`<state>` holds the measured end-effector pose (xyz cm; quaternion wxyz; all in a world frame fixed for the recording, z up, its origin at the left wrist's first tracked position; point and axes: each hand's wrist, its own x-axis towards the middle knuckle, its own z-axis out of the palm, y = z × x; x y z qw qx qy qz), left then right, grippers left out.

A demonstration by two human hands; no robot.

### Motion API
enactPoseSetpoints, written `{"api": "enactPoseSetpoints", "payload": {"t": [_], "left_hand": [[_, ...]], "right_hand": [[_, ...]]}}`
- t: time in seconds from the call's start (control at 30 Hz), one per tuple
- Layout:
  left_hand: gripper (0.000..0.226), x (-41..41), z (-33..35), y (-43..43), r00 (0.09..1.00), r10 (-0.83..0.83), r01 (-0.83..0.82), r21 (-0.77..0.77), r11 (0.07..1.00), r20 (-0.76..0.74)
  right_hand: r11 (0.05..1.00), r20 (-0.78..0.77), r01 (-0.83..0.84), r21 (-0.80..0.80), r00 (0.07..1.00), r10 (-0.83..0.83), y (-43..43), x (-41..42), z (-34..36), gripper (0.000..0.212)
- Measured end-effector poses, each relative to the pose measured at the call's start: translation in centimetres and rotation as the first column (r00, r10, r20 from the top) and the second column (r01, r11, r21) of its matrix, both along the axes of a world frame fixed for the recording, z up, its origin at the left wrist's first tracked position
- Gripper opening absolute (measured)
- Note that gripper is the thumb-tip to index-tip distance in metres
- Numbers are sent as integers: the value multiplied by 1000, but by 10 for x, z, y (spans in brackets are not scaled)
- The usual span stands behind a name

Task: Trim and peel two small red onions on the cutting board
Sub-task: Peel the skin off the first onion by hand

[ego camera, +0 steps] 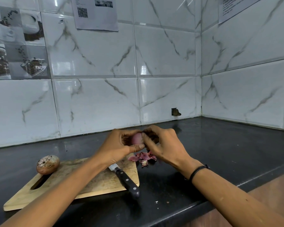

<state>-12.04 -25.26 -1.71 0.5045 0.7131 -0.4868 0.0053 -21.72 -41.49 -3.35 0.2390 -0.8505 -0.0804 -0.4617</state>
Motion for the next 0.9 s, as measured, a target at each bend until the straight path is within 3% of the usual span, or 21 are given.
{"api": "enactPoseSetpoints", "payload": {"t": [0.17, 0.27, 0.47, 0.9], "left_hand": [[47, 1, -4, 1, 999, 14, -16, 59, 998, 32], [48, 0, -3, 1, 1000, 2, -3, 59, 998, 11], [45, -1, 2, 3, 997, 2, -5, -40, 999, -75], [41, 0, 5, 3, 994, 23, -30, -67, 997, -103]], "right_hand": [[998, -68, 15, -55, 997, -19, -1, 1, 0, 24], [999, -102, 39, -7, 994, -39, -4, 0, 2, 27], [995, -69, -38, 97, 997, 45, 0, -2, 0, 15], [993, -39, -64, 100, 997, 68, 4, -7, 3, 16]]}}
